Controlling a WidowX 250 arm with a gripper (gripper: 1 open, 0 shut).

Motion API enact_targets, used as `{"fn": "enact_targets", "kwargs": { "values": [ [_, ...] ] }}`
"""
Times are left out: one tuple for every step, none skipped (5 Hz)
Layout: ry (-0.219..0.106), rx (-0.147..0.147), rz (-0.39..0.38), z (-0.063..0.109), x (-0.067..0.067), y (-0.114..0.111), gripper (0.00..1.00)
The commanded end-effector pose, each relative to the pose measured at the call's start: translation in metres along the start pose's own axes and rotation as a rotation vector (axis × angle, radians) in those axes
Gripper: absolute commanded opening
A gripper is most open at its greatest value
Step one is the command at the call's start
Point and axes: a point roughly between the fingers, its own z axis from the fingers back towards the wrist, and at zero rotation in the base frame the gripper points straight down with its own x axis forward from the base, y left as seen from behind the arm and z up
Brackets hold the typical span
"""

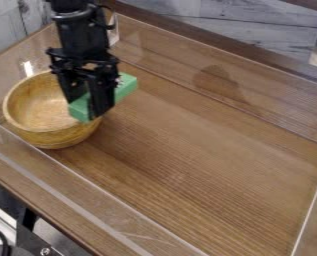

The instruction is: Remove the green block from inside the brown bowl and put it on the table

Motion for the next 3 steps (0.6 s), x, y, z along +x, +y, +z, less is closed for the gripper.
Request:
{"fn": "enact_targets", "kwargs": {
  "values": [
    [-0.058,0.019,-0.031,0.012,0.006,-0.016,0.00],
    [-0.058,0.015,-0.067,0.007,0.008,-0.036,0.00],
    [-0.060,0.018,-0.112,-0.003,0.011,-0.060,0.00]
  ]
}}
